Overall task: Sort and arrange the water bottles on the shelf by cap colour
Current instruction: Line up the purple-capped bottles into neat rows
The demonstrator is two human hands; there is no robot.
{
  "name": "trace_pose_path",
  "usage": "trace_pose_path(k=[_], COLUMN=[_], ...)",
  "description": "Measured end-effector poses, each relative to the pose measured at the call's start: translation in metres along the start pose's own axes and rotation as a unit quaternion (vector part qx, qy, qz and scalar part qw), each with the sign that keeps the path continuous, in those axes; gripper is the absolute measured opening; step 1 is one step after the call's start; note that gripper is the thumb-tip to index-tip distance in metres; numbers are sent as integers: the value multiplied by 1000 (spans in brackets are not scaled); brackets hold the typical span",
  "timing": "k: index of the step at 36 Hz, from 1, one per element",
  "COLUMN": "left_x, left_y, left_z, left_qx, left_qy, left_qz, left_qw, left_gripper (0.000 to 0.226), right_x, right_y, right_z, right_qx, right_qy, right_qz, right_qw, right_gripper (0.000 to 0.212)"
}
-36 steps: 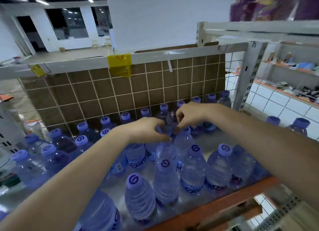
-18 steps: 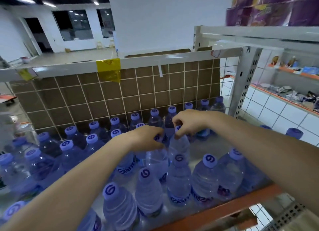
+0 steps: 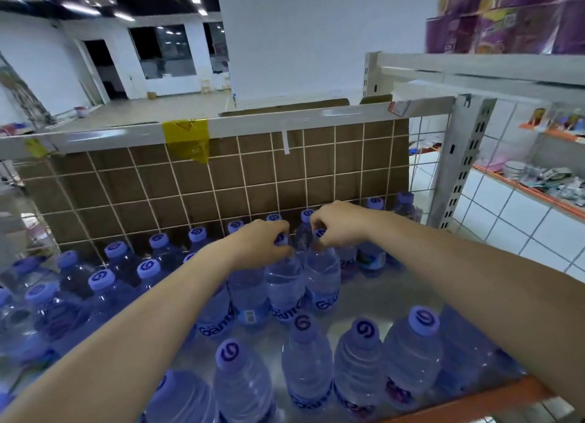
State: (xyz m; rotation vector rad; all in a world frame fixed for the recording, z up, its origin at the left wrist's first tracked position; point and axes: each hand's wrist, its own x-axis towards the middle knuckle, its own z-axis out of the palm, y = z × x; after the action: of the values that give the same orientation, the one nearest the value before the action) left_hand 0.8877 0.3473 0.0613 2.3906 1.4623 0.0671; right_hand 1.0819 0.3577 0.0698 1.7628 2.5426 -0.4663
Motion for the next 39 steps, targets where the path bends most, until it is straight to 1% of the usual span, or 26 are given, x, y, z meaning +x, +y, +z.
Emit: trace_pose_path(k=[6, 10, 16, 22, 25, 27, 29, 31, 34, 37, 39], left_x=[11, 15, 17, 15, 13, 10, 5, -2, -11, -19, -24], left_y=[-1, -7, -2, 0, -1, 0, 4, 10, 21, 29, 33], left_z=[10, 15, 11, 15, 15, 13, 9, 5, 0, 1, 3], left_qx=[25, 33, 23, 36, 39, 45, 49, 56, 56, 41, 27], left_qy=[12, -15, -45, -31, -19, 1, 34, 68, 88, 54, 27], left_qz=[-19, -34, -27, -20, -27, -25, -13, 7, 44, 77, 90], left_qw=[999, 999, 998, 999, 999, 999, 998, 996, 994, 995, 995], left_gripper=[24, 18, 15, 15, 25, 35, 47, 52, 44, 28, 21], right_x=[5, 8, 8, 5, -2, -9, -16, -23, -36, -51, -61], right_y=[5, 10, 6, 6, 8, 9, 11, 11, 6, -3, -10], right_z=[3, 6, 10, 15, 11, 7, 2, 0, -2, -1, 1], right_qx=[2, 11, 39, 61, 81, 76, 70, 72, 74, 102, 118], right_qy=[-6, 2, -11, -19, -23, 5, 40, 52, 39, 28, 31], right_qz=[15, 28, 36, 39, 44, 44, 48, 53, 63, 63, 66], right_qw=[1000, 1000, 999, 997, 995, 996, 996, 995, 995, 992, 990], right_gripper=[29, 25, 29, 29, 37, 42, 39, 34, 24, 17, 18])
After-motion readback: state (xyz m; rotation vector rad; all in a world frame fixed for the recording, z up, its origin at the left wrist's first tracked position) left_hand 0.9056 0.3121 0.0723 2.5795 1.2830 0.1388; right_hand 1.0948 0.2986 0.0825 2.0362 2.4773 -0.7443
